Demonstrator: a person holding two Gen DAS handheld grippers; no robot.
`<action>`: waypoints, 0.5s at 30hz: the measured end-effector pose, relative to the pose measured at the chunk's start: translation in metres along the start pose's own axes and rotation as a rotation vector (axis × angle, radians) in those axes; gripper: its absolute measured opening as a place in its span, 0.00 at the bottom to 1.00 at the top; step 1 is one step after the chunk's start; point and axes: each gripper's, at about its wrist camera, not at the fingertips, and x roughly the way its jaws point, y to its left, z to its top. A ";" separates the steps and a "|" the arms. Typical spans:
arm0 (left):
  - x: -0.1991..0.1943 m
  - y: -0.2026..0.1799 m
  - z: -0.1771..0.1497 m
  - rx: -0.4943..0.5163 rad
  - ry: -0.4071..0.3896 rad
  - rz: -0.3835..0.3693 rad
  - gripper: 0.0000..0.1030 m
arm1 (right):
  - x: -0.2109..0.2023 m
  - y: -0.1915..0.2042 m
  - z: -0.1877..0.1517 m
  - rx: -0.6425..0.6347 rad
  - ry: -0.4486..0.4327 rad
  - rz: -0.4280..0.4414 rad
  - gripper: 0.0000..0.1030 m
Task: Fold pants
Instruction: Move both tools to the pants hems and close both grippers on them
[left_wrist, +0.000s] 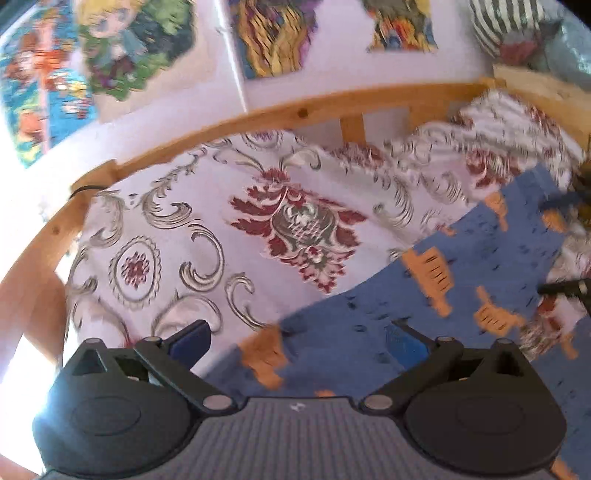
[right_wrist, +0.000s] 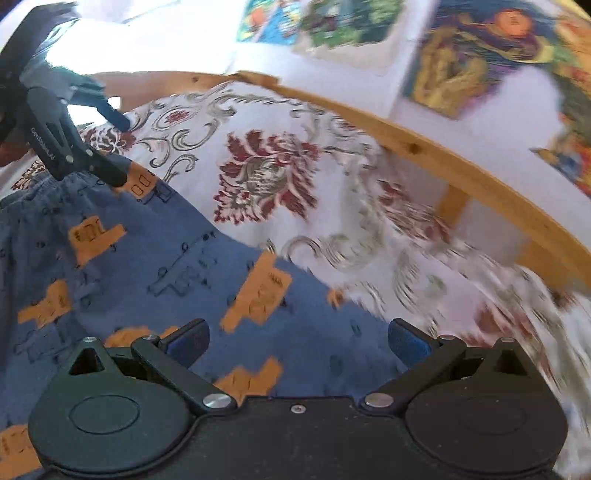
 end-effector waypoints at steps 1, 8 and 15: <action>0.006 0.007 0.004 0.024 0.018 -0.019 1.00 | 0.011 -0.004 0.008 -0.017 0.004 0.034 0.99; 0.035 0.032 0.015 0.195 0.064 -0.167 1.00 | 0.069 -0.015 0.051 -0.151 0.077 0.178 0.99; 0.062 0.048 0.021 0.221 0.200 -0.255 0.99 | 0.087 -0.034 0.054 -0.135 0.149 0.224 0.80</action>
